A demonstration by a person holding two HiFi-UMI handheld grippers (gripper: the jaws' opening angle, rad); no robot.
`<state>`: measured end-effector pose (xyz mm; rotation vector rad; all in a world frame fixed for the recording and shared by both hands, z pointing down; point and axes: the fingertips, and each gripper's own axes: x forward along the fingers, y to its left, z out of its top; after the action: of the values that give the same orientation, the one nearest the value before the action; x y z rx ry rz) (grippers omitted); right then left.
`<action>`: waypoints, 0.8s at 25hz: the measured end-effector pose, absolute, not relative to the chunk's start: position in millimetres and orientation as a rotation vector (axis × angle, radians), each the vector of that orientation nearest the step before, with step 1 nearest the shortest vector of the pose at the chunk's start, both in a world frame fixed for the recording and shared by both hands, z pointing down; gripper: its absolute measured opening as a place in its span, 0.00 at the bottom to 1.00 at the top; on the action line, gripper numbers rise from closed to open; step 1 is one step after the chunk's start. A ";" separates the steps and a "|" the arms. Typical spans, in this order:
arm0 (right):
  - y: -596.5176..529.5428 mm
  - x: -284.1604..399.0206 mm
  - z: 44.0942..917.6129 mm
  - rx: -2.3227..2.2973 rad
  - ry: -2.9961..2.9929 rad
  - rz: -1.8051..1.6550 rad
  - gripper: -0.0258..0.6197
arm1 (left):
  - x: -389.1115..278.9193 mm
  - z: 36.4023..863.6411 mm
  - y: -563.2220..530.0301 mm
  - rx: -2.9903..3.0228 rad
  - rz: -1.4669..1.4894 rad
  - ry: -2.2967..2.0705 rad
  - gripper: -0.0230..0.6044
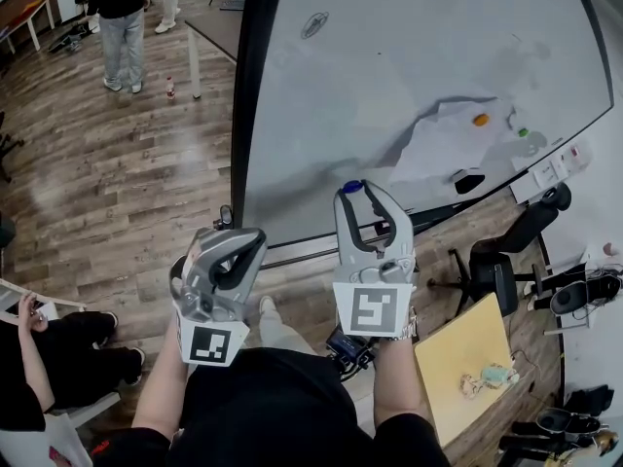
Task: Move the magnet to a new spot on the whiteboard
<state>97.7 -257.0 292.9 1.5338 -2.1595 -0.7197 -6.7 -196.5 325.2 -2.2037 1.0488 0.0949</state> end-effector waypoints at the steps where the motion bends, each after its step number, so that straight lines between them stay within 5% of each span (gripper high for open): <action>1: -254.2 97.8 292.9 1.536 -2.158 -0.716 0.23 | -6.6 325.4 -194.5 -2.205 0.094 1.046 0.04; 20: -204.2 93.0 299.5 1.559 -2.179 -0.688 0.23 | -9.5 326.3 -162.7 -2.204 0.078 1.016 0.04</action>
<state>93.0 -204.2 299.5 1.5589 -2.1793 -0.6876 -9.5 -162.7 326.3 -2.2040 1.0158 0.0784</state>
